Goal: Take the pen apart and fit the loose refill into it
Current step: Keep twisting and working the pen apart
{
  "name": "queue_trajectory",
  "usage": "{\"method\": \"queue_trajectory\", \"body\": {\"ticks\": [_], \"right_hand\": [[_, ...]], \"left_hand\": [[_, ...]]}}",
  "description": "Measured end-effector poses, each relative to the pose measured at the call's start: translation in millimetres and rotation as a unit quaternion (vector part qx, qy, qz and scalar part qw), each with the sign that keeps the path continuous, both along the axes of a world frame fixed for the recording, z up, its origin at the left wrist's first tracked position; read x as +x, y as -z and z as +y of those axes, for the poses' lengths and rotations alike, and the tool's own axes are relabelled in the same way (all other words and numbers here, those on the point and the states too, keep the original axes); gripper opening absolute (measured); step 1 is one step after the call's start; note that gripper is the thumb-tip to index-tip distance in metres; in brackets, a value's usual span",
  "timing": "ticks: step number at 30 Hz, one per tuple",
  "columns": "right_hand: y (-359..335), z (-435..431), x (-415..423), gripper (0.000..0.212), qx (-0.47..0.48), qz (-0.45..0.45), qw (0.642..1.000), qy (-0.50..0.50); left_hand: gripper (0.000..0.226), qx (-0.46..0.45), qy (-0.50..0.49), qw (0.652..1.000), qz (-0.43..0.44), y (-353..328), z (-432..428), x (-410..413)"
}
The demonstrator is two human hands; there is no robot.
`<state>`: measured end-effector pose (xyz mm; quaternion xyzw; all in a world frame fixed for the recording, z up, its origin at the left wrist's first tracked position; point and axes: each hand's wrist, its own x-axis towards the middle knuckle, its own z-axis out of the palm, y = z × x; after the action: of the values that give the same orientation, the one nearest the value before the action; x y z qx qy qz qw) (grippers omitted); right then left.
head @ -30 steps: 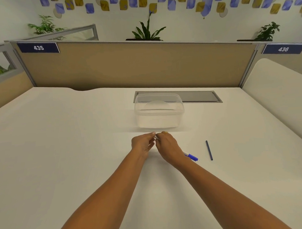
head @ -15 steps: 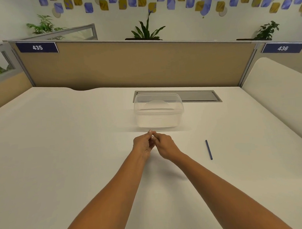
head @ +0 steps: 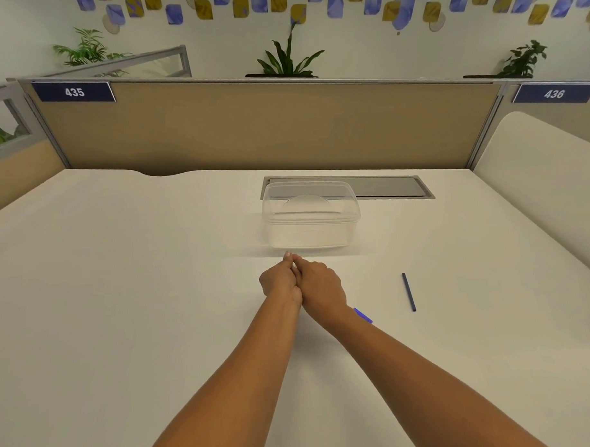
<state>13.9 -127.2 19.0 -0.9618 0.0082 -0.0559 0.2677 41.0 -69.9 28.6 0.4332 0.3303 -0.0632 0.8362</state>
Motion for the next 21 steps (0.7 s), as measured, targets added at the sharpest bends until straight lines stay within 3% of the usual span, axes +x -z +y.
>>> {"method": "queue_trajectory", "body": {"ticks": [5, 9, 15, 21], "right_hand": [[-2, 1, -1, 0.04, -0.038, -0.006, 0.999, -0.006], [-5, -3, 0, 0.037, -0.02, -0.002, 1.0, -0.006], [-13, -14, 9, 0.03, 0.199, 0.114, 0.973, -0.008], [-18, -25, 10, 0.035, 0.424, 0.234, 0.875, -0.002]], "left_hand": [[0.022, 0.004, -0.002, 1.0, 0.002, -1, 1, 0], [0.012, -0.053, 0.029, 0.998, -0.007, -1, 3, 1], [0.029, -0.04, 0.125, 0.991, -0.04, 7, 8, 4], [0.031, -0.056, 0.197, 0.978, -0.042, 5, 13, 3]]}}
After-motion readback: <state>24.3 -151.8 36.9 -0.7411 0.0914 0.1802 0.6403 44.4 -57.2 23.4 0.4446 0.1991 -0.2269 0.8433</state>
